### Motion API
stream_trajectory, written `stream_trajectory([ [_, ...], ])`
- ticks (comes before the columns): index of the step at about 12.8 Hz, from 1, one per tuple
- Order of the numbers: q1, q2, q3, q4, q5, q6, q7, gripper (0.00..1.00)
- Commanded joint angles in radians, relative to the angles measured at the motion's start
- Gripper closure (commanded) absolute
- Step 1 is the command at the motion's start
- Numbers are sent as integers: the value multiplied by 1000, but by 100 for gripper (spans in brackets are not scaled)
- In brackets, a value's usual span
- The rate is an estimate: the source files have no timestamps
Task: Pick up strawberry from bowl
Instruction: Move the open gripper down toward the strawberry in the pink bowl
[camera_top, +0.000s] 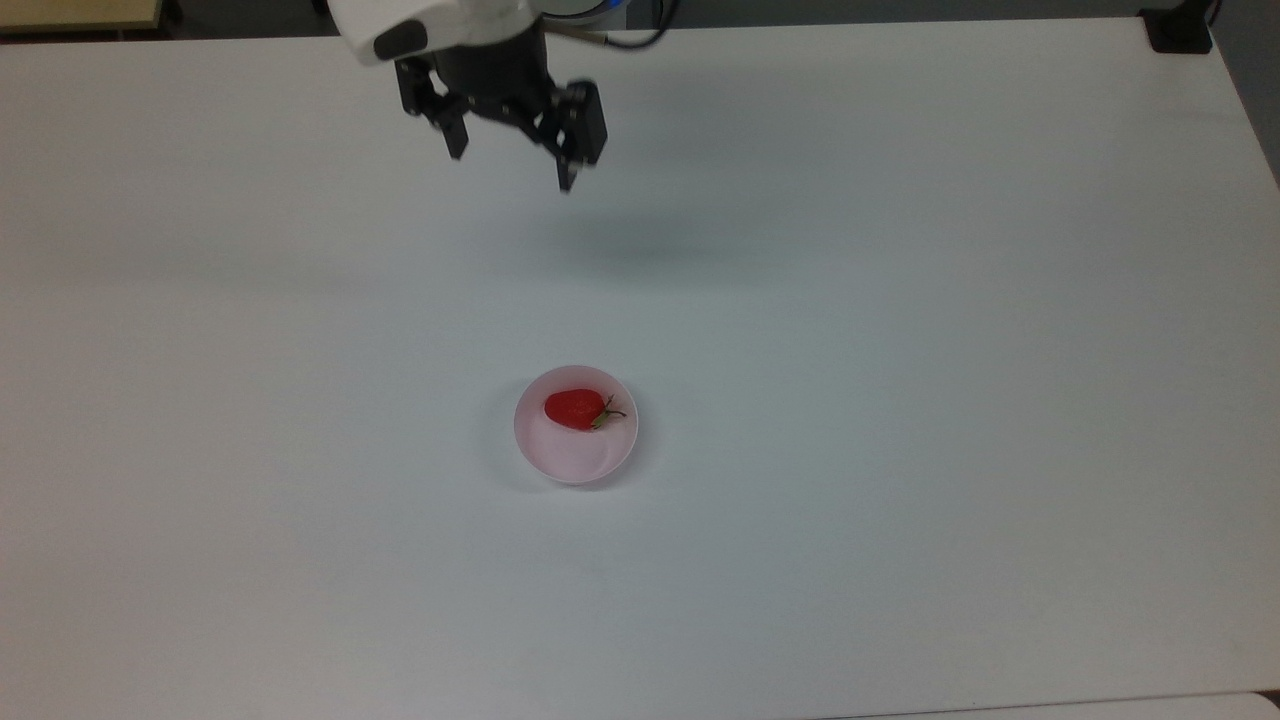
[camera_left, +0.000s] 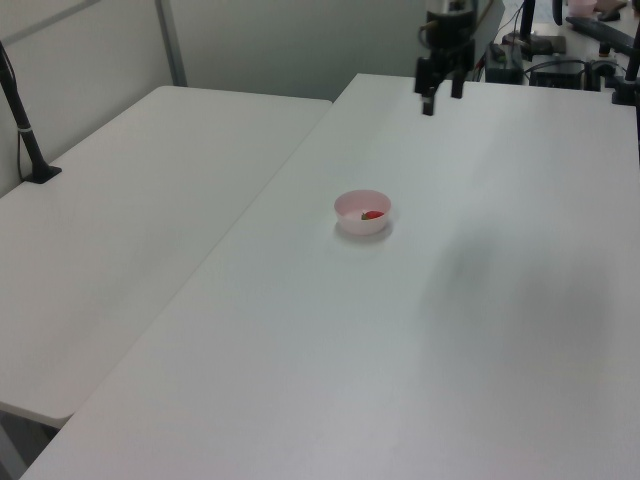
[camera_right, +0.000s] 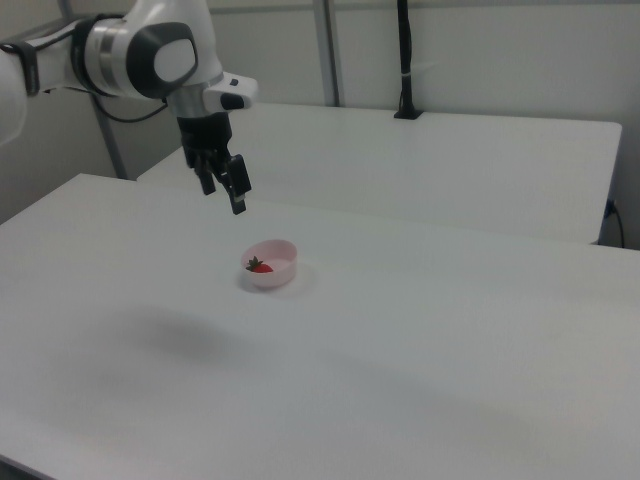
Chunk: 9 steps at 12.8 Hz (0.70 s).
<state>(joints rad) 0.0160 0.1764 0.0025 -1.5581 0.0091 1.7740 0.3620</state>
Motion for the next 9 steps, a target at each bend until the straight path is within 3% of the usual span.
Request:
stream_trajectory([
  [1, 21, 83, 5, 24, 15, 113, 323, 0],
  [5, 42, 173, 5, 26, 3, 241, 590, 7],
  [6, 62, 208, 5, 26, 0, 284, 650, 15],
  [9, 90, 299, 4, 30, -20, 398, 805, 27],
])
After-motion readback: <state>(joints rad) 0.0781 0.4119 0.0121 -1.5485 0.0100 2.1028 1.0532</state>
